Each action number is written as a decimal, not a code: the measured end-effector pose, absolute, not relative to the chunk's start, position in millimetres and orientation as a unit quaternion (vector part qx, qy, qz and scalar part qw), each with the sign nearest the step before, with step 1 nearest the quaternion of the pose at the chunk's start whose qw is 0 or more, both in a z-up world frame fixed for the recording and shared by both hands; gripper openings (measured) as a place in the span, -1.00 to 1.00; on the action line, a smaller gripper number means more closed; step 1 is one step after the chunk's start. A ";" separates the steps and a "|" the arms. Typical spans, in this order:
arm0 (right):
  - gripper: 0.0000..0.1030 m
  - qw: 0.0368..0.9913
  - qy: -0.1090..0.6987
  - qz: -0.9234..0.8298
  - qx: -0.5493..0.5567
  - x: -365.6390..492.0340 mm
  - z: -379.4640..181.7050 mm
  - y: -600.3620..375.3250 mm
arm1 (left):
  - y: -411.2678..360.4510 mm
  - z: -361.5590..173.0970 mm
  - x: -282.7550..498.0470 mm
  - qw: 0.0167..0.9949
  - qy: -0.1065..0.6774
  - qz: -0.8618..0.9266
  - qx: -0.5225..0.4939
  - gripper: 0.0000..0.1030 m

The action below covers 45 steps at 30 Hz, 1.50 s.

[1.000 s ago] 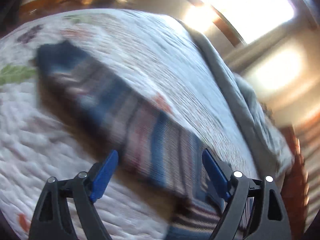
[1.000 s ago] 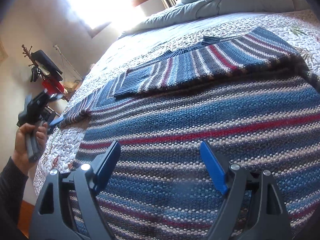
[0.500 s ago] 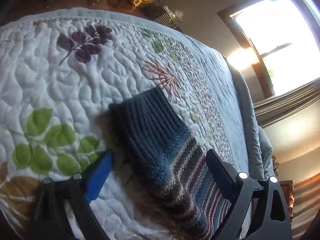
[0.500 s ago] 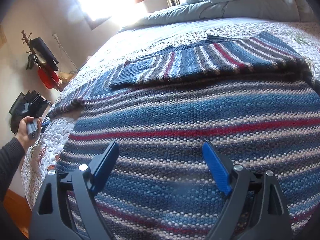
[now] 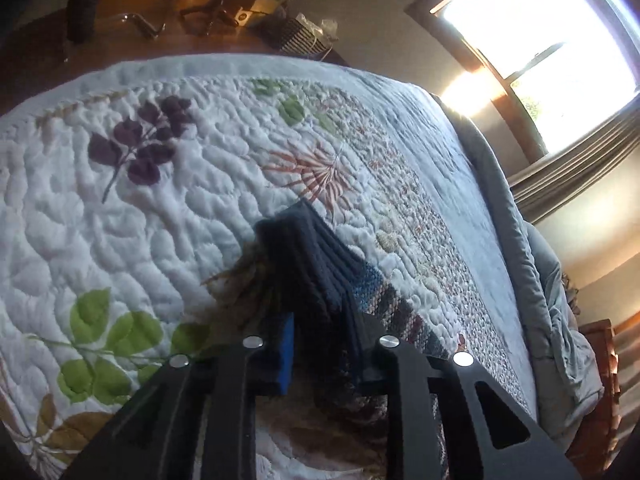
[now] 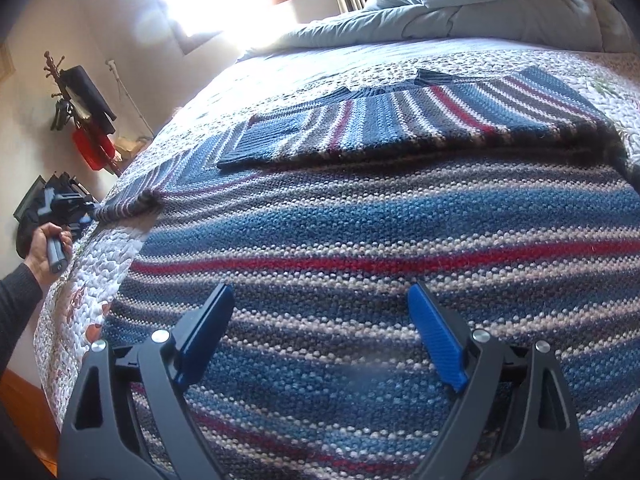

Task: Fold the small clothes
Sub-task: 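Grasp the other sleeve cuff with the left gripper and lift it, then lay the held sleeve across the sweater body with the left gripper and release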

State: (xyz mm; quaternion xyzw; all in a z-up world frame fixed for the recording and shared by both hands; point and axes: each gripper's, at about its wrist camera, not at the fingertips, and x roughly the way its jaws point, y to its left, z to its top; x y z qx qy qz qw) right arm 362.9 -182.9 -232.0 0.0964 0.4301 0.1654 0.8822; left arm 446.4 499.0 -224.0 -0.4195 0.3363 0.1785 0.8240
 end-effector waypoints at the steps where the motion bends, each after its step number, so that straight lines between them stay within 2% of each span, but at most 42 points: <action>1: 0.73 0.883 0.430 0.165 0.094 362.8 -232.0 -182.1 | 497.2 -214.4 445.2 0.829 0.332 0.183 -0.411 -0.79; 10: 0.74 0.880 0.431 0.167 0.106 363.9 -230.5 -183.2 | 444.1 -140.0 455.5 0.872 0.316 0.150 -0.342 -0.85; 21: 0.73 0.872 0.434 0.175 0.142 367.5 -225.4 -194.1 | 345.6 -77.5 487.5 0.907 0.321 0.078 -0.260 -0.86; 34: 0.73 0.866 0.432 0.179 0.175 367.4 -217.9 -207.1 | 223.8 -43.4 509.9 0.915 0.348 -0.012 -0.203 -0.86; 45: 0.73 0.861 0.429 0.183 0.201 365.5 -210.8 -218.3 | 135.2 -58.6 521.0 0.907 0.383 -0.058 -0.166 -0.86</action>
